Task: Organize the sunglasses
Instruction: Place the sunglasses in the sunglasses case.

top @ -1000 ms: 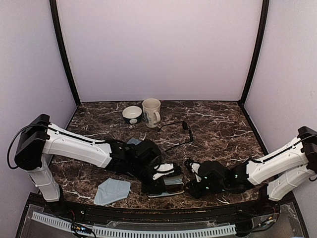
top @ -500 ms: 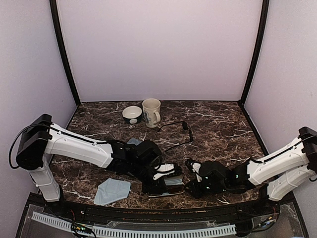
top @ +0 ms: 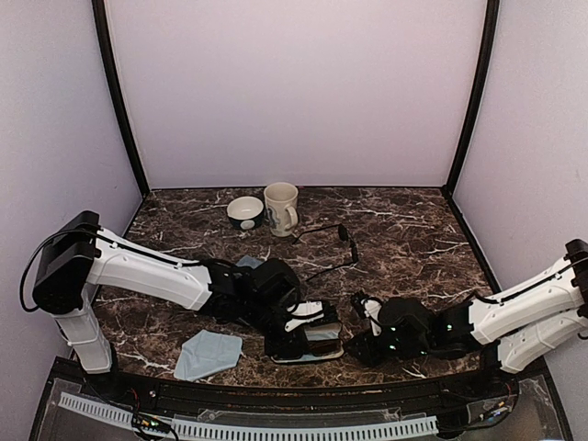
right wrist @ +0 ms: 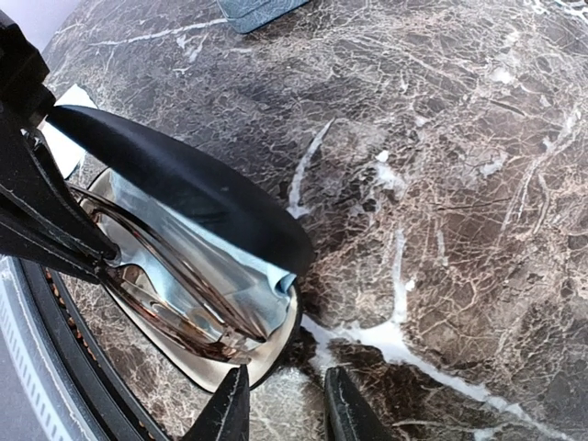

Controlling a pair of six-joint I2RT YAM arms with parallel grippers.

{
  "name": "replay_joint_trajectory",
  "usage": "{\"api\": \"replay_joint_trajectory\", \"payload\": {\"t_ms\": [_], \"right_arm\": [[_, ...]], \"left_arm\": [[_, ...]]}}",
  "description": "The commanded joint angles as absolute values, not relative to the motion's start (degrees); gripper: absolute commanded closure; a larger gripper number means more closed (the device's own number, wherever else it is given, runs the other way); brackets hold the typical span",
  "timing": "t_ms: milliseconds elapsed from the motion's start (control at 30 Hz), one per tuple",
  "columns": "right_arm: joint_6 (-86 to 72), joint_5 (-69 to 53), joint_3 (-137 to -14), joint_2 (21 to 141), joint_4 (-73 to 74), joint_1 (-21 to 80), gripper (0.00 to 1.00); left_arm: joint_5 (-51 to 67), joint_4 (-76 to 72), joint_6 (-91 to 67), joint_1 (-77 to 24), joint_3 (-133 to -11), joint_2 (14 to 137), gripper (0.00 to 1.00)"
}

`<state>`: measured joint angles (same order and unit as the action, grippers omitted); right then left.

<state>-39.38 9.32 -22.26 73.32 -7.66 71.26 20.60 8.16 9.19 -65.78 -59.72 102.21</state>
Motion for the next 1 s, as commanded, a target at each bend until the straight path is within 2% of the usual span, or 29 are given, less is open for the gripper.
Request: {"api": "replay_joint_trajectory", "payload": {"t_ms": [0, 533, 967], "right_arm": [[-40.15, 9.49, -21.58, 72.87, -9.37, 71.85, 0.71], [-42.72, 5.90, -19.77, 76.22, -14.56, 71.87, 0.72], [-42.22, 6.56, -19.78, 76.47, -14.08, 71.82, 0.73]], "left_arm": [[21.82, 8.30, 8.51, -66.18, -58.95, 103.71, 1.00], [21.88, 8.47, 8.17, -66.14, -58.75, 103.89, 1.00], [23.22, 9.17, 7.82, -66.16, -58.77, 104.04, 0.91]]}}
